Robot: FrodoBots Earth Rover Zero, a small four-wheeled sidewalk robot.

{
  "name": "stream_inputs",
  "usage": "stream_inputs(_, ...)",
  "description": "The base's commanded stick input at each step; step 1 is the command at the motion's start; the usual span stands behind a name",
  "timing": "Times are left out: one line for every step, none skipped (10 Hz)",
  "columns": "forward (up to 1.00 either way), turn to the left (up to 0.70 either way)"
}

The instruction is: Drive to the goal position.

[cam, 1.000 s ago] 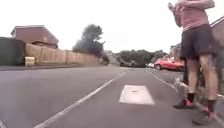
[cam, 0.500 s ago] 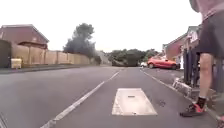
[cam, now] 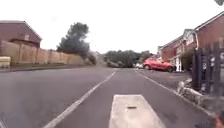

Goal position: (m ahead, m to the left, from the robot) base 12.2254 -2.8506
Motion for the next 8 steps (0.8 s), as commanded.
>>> stream_inputs(0.98,0.00)
stream_inputs(0.98,0.00)
stream_inputs(0.98,0.00)
stream_inputs(0.98,-0.11)
stream_inputs(0.98,-0.39)
stream_inputs(0.98,-0.39)
stream_inputs(0.98,-0.39)
stream_inputs(0.98,-0.39)
